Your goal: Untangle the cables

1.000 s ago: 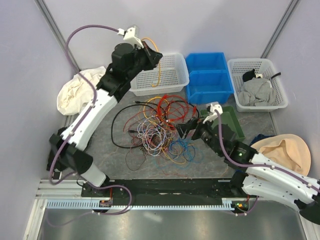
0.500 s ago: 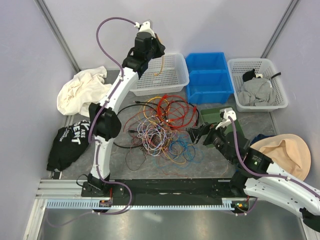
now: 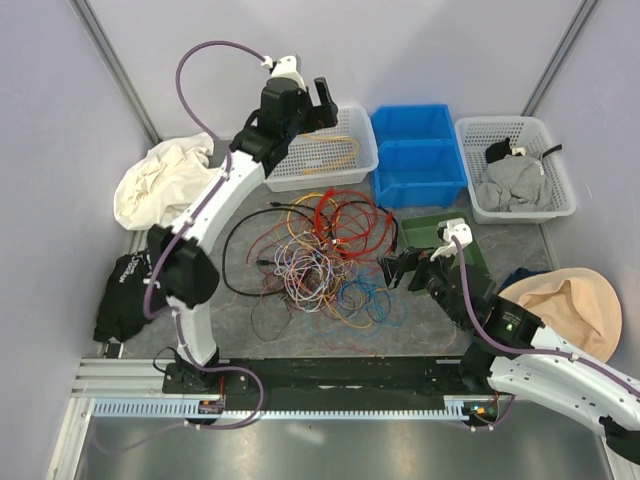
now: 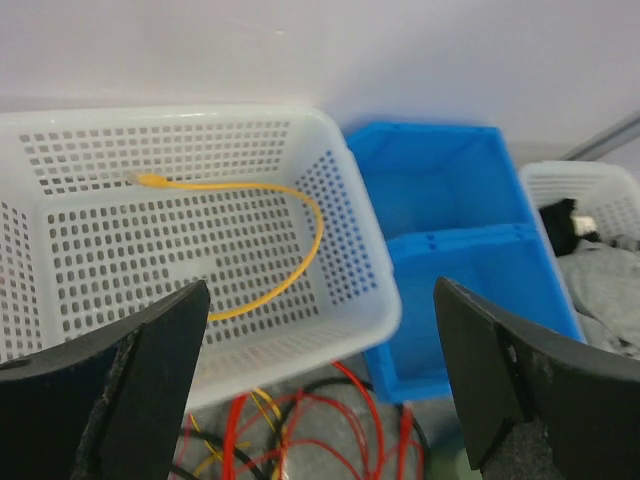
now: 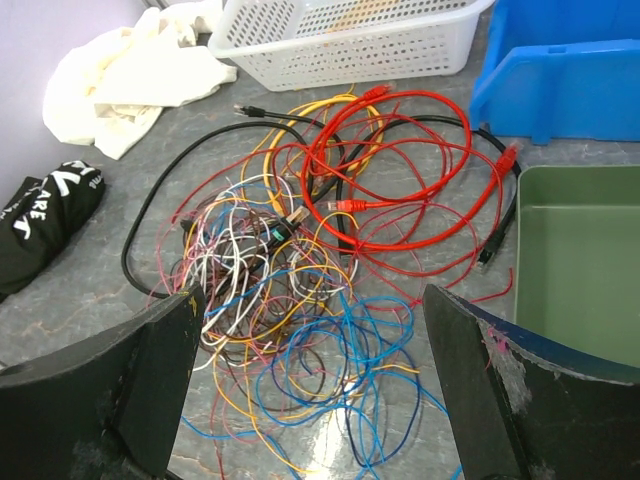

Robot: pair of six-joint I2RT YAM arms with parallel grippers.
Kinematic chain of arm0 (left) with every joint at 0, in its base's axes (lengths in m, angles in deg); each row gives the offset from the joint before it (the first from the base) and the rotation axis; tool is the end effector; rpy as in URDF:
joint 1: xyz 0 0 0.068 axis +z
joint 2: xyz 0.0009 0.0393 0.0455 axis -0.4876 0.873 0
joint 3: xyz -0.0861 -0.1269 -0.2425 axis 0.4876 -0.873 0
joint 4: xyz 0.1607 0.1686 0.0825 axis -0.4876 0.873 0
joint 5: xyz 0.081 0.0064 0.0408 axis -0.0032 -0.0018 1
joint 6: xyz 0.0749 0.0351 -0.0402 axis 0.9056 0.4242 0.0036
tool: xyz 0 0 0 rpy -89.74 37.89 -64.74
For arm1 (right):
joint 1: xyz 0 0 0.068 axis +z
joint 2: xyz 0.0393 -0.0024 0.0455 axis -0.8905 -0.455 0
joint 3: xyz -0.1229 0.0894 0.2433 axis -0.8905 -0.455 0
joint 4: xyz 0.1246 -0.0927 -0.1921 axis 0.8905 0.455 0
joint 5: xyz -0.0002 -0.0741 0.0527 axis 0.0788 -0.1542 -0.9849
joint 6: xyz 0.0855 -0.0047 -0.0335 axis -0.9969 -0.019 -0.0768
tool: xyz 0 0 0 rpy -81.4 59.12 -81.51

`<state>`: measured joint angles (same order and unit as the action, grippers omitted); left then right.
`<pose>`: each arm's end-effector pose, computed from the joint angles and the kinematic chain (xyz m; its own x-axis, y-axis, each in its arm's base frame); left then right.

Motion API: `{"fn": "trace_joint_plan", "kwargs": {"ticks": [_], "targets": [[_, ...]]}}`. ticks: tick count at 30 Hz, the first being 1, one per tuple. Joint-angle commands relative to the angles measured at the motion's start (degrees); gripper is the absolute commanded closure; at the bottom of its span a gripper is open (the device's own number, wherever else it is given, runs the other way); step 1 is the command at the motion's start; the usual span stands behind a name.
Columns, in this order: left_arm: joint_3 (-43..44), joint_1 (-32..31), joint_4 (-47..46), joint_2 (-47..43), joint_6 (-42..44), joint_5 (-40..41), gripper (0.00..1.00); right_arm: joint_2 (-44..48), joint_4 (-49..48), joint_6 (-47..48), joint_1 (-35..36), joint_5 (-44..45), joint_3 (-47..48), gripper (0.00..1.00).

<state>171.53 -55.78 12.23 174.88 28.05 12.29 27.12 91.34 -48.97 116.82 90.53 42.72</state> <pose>0.4630 -0.2186 0.3954 -0.3470 -0.2778 -0.8958 0.1955 0.9127 -0.3588 0.1253 0.1085 0.3033 -0.3158 0.2622 -0.9119 -0.3546 0.8588 0.3697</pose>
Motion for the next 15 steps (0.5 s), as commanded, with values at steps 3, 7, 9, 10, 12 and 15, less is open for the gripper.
{"fn": "trace_joint_plan", "kwargs": {"ticks": [3,7,9,10,12,15], "targets": [[-24.3,-11.4,-3.0,-22.6,-3.4,13.0,0.0,3.8,-0.3,0.4,0.3,2.0,-2.4,0.02],[-39.6,-16.8,-2.9,-33.4,-11.9,13.2,0.0,5.9,-0.2,0.3,0.3,2.2,-3.3,0.02],[-46.4,-19.4,-2.6,-35.9,-15.2,10.8,0.0,6.7,-0.1,0.4,0.3,2.2,-3.8,0.02],[-47.9,-20.4,-1.8,-36.9,-15.6,10.7,0.0,6.9,-0.1,0.4,0.3,2.2,-4.0,0.02],[-51.0,-24.5,1.4,-39.4,-16.6,15.1,0.0,7.7,0.2,0.3,0.3,2.3,-4.5,0.02],[-55.2,-29.7,3.5,-41.3,-19.6,20.4,0.01,8.3,0.2,-0.5,0.3,2.5,-5.5,0.02]]}}
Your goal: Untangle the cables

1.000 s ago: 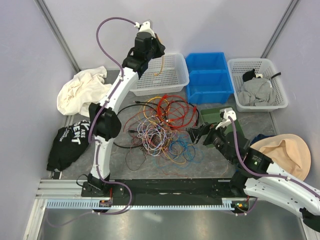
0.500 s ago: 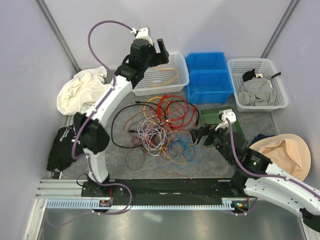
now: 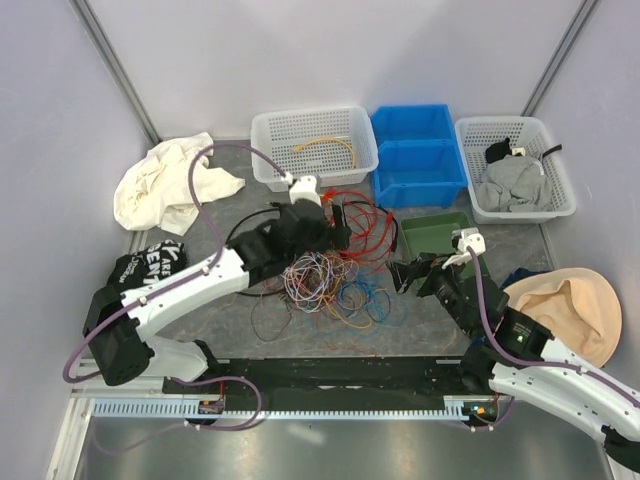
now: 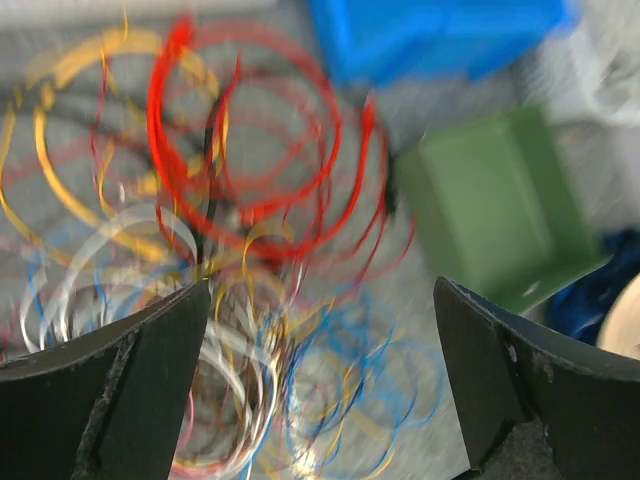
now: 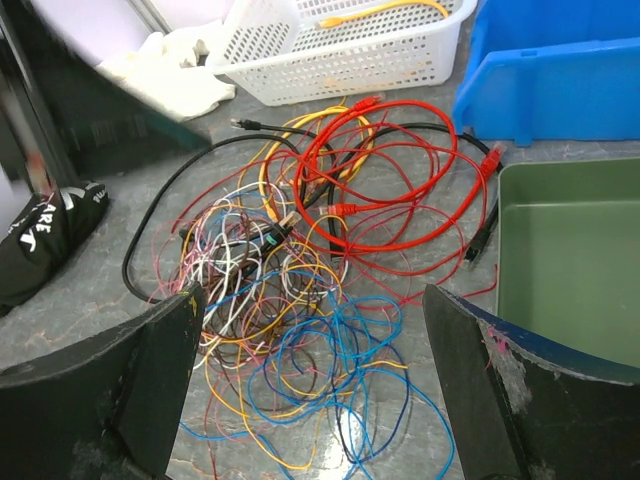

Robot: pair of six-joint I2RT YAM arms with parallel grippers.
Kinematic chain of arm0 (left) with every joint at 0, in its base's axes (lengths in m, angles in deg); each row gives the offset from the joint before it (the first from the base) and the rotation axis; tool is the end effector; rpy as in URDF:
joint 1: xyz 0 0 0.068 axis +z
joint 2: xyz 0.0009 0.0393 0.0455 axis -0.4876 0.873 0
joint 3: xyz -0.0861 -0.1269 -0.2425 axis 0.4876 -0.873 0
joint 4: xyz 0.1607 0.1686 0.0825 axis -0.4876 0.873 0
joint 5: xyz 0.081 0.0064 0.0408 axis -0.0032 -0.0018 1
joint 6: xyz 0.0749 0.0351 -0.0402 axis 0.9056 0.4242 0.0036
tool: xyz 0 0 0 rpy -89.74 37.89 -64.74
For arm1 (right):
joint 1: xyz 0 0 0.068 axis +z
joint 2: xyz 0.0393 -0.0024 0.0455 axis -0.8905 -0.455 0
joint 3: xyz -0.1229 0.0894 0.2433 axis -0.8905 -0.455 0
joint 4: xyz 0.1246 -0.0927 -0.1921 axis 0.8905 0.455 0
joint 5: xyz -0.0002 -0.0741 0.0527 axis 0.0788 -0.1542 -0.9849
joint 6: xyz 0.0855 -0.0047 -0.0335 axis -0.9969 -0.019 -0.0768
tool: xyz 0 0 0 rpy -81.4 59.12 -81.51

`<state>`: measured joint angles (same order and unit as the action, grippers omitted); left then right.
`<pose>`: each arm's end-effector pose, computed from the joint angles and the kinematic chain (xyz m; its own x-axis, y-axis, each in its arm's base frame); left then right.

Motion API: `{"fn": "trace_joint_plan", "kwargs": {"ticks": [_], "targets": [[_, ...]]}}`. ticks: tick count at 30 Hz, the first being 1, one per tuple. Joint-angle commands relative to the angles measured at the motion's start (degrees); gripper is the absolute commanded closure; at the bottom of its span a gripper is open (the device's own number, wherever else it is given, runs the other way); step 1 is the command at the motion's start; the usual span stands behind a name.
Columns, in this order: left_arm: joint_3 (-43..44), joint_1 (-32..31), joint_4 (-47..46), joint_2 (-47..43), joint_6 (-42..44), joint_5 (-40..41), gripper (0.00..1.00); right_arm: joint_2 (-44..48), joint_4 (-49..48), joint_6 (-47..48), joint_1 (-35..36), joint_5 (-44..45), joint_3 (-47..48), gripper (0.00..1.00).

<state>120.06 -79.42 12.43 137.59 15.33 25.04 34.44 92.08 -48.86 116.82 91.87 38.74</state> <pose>0.2311 -0.2316 0.3217 -0.5652 -0.1953 -0.8015 0.2256 0.8979 -0.3779 0.1139 0.0900 0.2925 -0.2812 0.2986 -0.9120 -0.3468 0.8545 0.3867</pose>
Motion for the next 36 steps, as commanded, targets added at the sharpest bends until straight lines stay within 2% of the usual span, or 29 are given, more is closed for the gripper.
{"fn": "trace_joint_plan", "kwargs": {"ticks": [1,4,8,11,12,14,17,18,21,25,33,36], "targets": [[-5.2,-7.1,3.4,-4.5,-8.3,9.6,0.01,1.2,-0.4,-1.0,0.3,1.3,-1.9,0.02],[-11.1,-9.8,2.0,-4.1,-12.2,10.6,0.01,1.5,-0.4,-2.5,0.3,1.7,-3.6,0.02],[-12.5,-10.3,0.9,-0.5,-13.1,10.3,0.01,1.4,-0.5,-4.4,0.3,1.4,-4.5,0.02],[-13.2,-10.2,-1.2,2.0,-12.6,12.9,0.07,1.5,-0.2,-5.5,0.3,0.6,-4.6,0.02],[-13.4,-10.1,-1.8,3.8,-12.4,13.5,0.13,1.6,-0.1,-5.6,0.3,0.6,-4.5,0.02],[-13.4,-9.4,-3.2,5.6,-12.6,14.6,0.17,2.1,0.7,-6.3,0.3,0.4,-4.2,0.02],[-13.2,-8.4,-5.7,9.1,-12.2,13.8,0.36,3.0,2.1,-6.6,0.3,0.3,-3.6,0.02],[-12.9,-7.9,-6.2,9.7,-12.0,13.8,0.56,3.3,2.5,-6.7,0.3,0.4,-3.3,0.02],[-12.0,-7.6,-5.7,9.8,-11.3,13.5,0.98,4.0,4.6,-6.6,0.3,0.7,-2.0,0.02],[-12.1,-7.7,-5.3,2.6,-6.3,11.2,0.98,4.9,6.3,-6.0,0.3,1.7,-0.8,0.02],[-11.7,-7.7,-9.4,-27.3,5.6,1.7,0.98,2.6,4.3,-4.3,0.3,0.6,-1.1,0.02],[-7.1,-7.7,-8.0,-30.1,9.2,0.6,0.98,1.5,1.8,-4.1,0.3,-1.3,-1.5,0.02]]}}
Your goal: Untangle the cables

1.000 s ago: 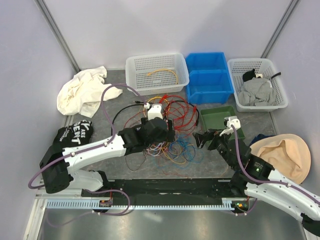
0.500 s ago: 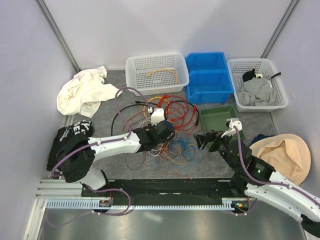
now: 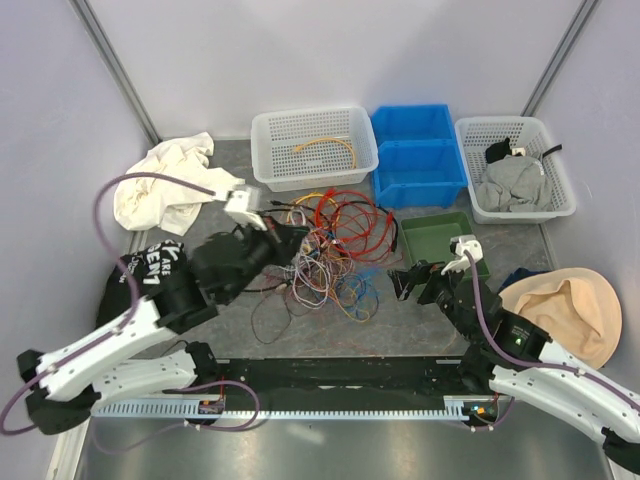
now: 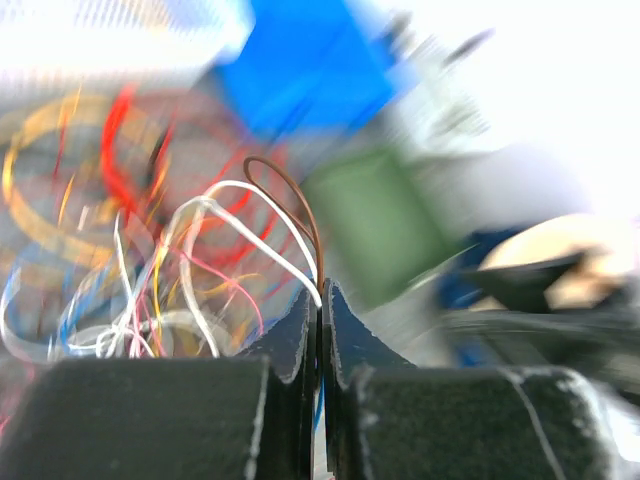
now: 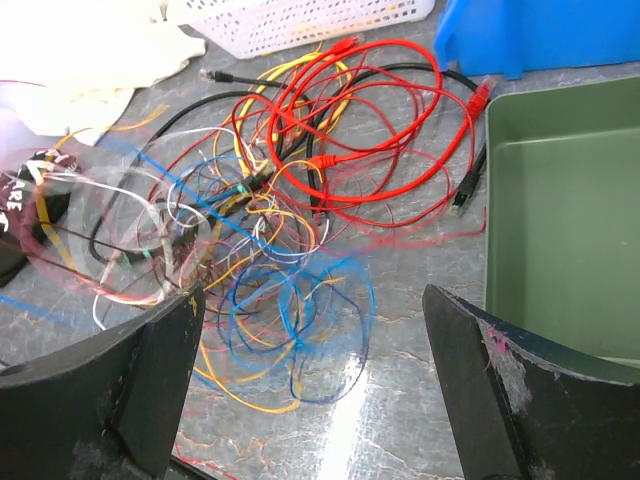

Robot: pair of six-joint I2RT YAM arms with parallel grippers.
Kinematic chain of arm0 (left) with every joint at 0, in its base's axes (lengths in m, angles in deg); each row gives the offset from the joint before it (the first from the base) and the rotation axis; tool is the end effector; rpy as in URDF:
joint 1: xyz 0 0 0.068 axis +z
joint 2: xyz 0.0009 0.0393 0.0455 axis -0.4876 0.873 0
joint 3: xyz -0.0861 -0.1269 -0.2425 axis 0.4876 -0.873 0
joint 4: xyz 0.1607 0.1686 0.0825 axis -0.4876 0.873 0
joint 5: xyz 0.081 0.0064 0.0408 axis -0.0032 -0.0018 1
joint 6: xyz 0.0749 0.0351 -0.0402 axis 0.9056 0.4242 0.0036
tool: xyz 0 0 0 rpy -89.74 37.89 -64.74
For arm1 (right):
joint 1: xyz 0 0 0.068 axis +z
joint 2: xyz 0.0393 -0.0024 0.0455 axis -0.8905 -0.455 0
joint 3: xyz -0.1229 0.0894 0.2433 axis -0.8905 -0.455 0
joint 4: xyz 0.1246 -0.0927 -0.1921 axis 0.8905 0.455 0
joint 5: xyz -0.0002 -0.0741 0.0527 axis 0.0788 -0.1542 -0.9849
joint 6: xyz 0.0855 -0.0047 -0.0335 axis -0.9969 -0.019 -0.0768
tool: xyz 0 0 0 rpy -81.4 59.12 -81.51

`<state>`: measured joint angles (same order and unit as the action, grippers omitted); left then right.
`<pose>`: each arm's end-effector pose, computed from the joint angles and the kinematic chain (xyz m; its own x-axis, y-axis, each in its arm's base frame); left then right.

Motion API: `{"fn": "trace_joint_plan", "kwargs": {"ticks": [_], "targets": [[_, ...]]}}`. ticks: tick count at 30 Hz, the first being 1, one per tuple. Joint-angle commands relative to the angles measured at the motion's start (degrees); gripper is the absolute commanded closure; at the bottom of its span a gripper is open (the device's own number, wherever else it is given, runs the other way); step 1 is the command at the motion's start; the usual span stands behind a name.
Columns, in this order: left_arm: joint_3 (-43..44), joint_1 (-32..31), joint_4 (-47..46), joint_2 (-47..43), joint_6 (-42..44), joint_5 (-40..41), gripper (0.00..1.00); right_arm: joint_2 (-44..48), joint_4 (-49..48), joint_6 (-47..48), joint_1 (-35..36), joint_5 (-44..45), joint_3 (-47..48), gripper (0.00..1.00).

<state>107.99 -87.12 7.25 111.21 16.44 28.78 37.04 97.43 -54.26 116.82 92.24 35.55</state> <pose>0.1444 -0.1655 0.3724 -0.3987 -0.3620 -0.8427 0.3929 0.7628 -0.5135 0.1096 0.0833 0.2639 -0.3631 0.3057 -0.8802 -0.2868 0.8621 0.4177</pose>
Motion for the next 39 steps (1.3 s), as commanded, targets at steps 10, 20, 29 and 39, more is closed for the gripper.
{"fn": "trace_joint_plan", "kwargs": {"ticks": [10,20,29,39], "targets": [[27.5,0.0,5.4,2.0,18.5,0.7,0.98,0.6,-6.4,4.6,0.3,-2.5,3.8,0.02],[21.5,-0.1,5.3,5.5,14.2,-8.4,0.98,-4.8,-20.2,8.3,0.3,-6.5,3.5,0.02],[21.8,-0.1,6.0,5.4,13.4,-11.0,0.98,-25.1,-34.3,11.7,0.3,-9.9,7.3,0.02],[20.2,-0.1,7.0,4.6,12.5,-11.3,0.98,-38.0,-39.6,13.0,0.2,-4.5,13.8,0.48]]}}
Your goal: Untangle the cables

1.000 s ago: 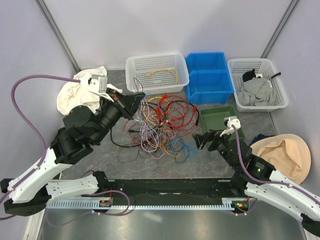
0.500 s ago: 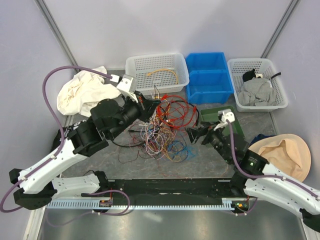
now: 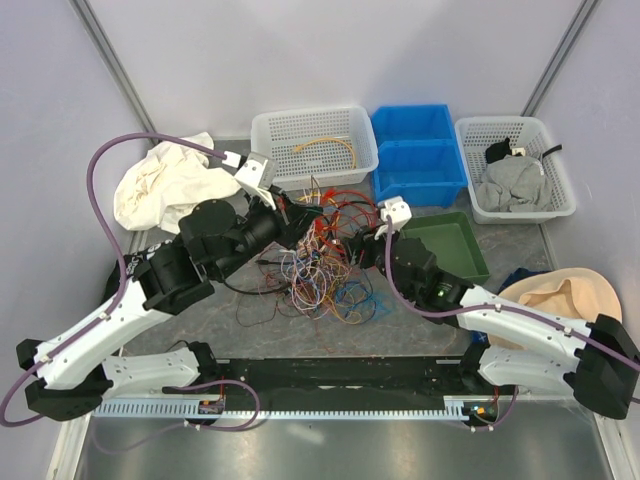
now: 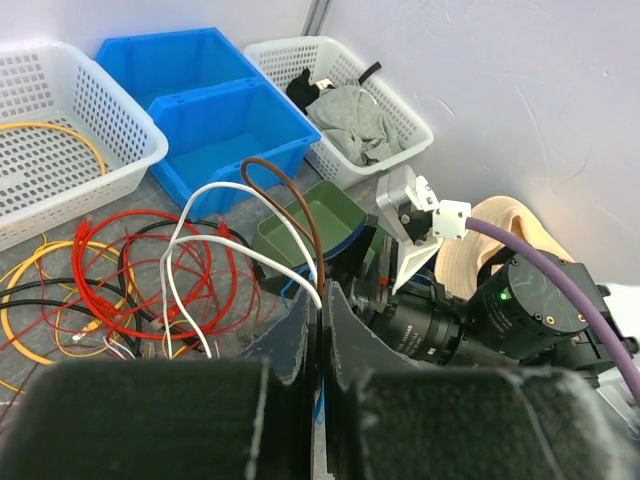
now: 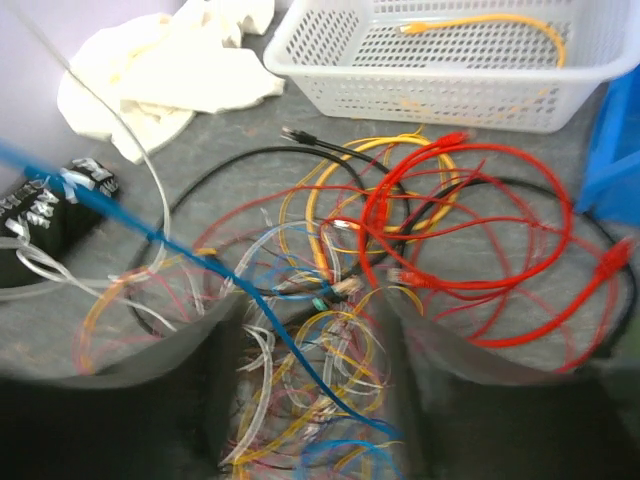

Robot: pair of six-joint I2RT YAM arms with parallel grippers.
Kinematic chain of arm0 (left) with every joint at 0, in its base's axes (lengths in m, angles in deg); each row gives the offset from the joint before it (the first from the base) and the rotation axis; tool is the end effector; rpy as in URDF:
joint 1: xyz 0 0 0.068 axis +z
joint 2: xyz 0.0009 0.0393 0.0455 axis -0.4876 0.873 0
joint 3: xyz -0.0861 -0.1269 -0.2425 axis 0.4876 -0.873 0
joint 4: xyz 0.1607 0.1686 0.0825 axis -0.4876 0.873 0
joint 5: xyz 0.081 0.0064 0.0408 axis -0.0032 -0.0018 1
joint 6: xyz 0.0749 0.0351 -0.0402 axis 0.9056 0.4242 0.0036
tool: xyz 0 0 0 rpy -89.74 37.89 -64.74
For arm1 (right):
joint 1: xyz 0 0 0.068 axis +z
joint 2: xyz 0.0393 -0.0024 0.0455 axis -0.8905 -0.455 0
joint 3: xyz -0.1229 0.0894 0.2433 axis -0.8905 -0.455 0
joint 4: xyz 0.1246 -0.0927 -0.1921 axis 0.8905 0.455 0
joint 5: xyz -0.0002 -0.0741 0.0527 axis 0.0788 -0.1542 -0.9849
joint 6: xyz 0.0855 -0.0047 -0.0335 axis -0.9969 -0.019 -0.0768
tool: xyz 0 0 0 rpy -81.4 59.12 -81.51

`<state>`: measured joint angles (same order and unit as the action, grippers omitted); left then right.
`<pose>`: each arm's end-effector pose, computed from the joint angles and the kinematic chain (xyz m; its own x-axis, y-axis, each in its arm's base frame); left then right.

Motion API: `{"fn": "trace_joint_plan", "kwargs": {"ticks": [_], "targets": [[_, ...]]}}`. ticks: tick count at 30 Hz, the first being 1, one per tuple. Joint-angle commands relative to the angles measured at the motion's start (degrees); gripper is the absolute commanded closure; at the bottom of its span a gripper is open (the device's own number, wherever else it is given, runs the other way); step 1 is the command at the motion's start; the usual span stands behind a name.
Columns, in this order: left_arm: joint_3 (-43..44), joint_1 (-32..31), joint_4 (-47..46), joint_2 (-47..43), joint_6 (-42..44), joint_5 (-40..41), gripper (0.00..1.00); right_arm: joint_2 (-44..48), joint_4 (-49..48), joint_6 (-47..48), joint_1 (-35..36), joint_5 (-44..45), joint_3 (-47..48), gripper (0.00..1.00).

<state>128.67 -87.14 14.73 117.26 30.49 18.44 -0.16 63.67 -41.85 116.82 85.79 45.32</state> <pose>0.1355 -0.1779 0.4630 -0.2811 -0.2241 -0.9331 0.6306 0.6898 -0.3556 0.1833 0.1985 0.2981 -0.2649 0.1800 -0.9473 -0.4663 0.8360 0.2892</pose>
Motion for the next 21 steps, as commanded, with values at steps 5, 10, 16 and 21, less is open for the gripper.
{"fn": "trace_joint_plan", "kwargs": {"ticks": [5,10,16,21], "targets": [[-4.4,0.0,1.7,-4.1,-2.9,4.1,0.73,4.0,-1.6,0.4,0.2,3.7,6.6,1.0],[-7.5,-0.1,8.3,-5.4,-8.1,16.8,0.0,7.2,13.1,1.9,0.1,6.0,17.1,1.0],[-13.5,0.0,9.6,-8.0,-15.3,27.3,0.0,4.4,28.8,3.1,0.2,8.1,34.1,1.0],[-26.2,0.0,-11.5,-15.0,-9.0,20.9,0.0,-1.5,37.0,3.6,0.3,5.4,48.2,1.0]]}}
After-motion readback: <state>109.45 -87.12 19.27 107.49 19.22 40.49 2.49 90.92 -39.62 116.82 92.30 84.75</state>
